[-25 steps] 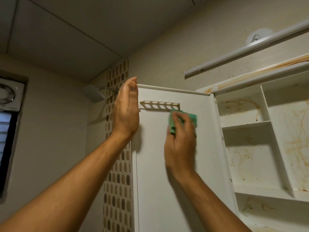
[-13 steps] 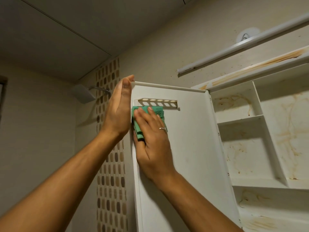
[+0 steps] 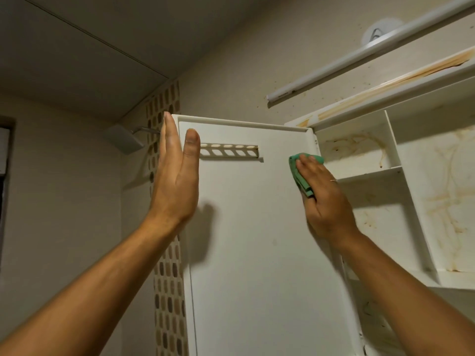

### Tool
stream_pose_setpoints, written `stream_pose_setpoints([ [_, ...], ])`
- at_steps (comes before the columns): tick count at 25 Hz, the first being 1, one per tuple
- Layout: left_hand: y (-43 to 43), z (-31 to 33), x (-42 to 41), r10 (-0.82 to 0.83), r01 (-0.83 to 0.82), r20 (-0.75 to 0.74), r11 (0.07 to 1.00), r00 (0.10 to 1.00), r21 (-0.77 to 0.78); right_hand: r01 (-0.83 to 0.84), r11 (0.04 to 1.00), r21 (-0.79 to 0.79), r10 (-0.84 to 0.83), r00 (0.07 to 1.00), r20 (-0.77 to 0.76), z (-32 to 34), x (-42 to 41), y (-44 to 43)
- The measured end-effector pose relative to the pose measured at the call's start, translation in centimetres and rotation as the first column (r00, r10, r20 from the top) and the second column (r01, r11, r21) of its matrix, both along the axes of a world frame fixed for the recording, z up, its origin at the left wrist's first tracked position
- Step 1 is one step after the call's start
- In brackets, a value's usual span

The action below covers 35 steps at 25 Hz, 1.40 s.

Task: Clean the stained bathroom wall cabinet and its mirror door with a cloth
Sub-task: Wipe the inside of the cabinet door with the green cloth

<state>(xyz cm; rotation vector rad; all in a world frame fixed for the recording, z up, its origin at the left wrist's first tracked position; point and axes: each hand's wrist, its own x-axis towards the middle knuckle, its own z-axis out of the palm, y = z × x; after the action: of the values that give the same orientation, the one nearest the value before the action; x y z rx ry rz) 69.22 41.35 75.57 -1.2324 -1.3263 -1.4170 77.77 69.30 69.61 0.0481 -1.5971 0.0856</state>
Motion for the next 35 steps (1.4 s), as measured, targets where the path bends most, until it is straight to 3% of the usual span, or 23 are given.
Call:
stream_pose_setpoints([
  [3,0.0,-0.2,-0.1,-0.020,0.020,0.021,1.000,1.000,0.022,0.097,0.994,-0.044,-0.098,0.995,-0.036,1.0,0.1,-0.8],
  [7,0.2,-1.0,0.0,-0.006,0.005,0.025,1.000,1.000,0.028,0.298,0.953,0.059,-0.299,0.954,-0.007,1.4,0.1,-1.1],
  [11,0.4,-0.9,-1.0,-0.092,0.091,0.029,0.995,0.995,0.034,0.018,0.998,-0.058,-0.016,0.999,0.041,1.0,-1.5,-1.8],
  [16,-0.1,-0.1,-2.7,-0.317,0.320,0.085,0.947,0.944,-0.025,0.021,1.000,-0.010,-0.020,0.996,0.084,-1.7,-1.8,-1.7],
  [21,-1.3,-0.2,-1.9,-0.362,0.373,0.092,0.912,0.928,-0.171,0.030,0.976,-0.217,-0.012,0.997,0.082,-4.0,-3.1,-8.7],
  [27,-2.7,-0.5,-2.4,-0.408,0.429,0.133,0.865,0.903,-0.261,-0.064,0.997,0.050,0.053,0.979,0.197,-5.5,-5.1,-21.9],
  [30,-2.4,-2.4,-2.6,-0.381,0.397,0.114,0.888,0.918,-0.233,-0.076,0.990,0.116,0.049,0.974,0.220,-6.7,-4.4,-19.8],
  [33,-2.1,-4.1,-2.2,-0.308,0.327,0.117,0.920,0.944,-0.216,0.034,0.947,0.319,-0.113,0.967,0.230,-7.3,-3.5,-15.8],
  [35,-2.0,-4.6,-1.6,-0.279,0.300,0.123,0.929,0.952,-0.215,0.069,0.931,0.358,-0.149,0.968,0.202,-6.9,-2.9,-12.2],
])
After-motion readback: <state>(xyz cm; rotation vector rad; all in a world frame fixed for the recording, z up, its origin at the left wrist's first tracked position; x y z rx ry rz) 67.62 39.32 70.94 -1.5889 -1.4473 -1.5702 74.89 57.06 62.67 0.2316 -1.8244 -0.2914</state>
